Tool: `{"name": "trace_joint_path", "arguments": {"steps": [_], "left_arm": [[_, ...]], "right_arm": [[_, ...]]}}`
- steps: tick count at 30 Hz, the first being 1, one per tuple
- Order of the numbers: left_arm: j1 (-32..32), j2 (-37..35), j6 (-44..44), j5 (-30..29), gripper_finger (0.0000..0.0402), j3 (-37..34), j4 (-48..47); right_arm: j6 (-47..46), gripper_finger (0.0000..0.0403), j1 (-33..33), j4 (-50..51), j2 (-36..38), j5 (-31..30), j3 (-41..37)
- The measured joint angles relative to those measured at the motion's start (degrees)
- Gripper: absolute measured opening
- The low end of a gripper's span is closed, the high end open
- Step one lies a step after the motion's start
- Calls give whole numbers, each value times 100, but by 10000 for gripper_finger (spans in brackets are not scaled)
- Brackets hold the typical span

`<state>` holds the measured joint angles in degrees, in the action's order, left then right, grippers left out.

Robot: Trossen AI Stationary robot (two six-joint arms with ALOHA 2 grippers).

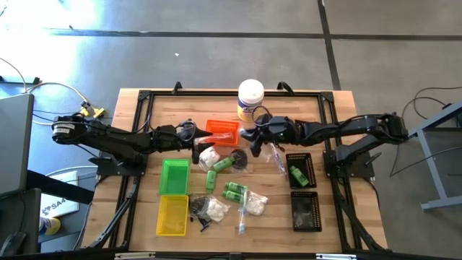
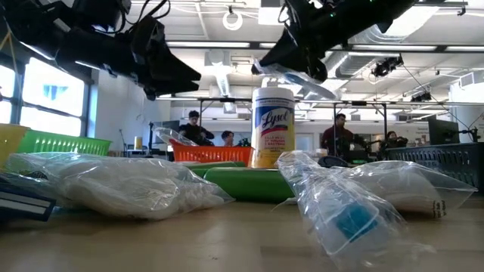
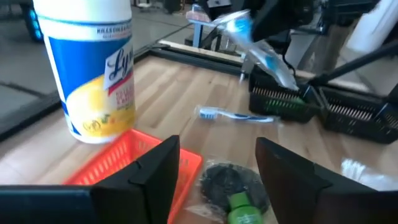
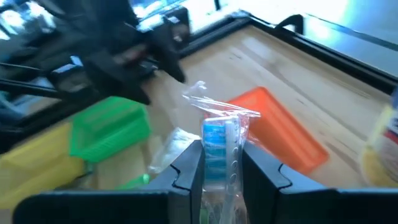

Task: Pick & Place Travel size toiletries
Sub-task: Put the blue toothbrush into the green bin

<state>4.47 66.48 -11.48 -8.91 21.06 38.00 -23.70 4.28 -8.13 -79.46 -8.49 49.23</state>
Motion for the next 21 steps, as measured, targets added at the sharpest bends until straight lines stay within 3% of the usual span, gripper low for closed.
{"name": "trace_joint_path", "arguments": {"steps": [6,21], "left_arm": [[0,0,-413,3,211,0,-100],[0,13,-683,-4,211,0,-89]], "right_arm": [[242,74,-5,-240,0,296,0],[256,77,-97,-444,0,270,0]]}}
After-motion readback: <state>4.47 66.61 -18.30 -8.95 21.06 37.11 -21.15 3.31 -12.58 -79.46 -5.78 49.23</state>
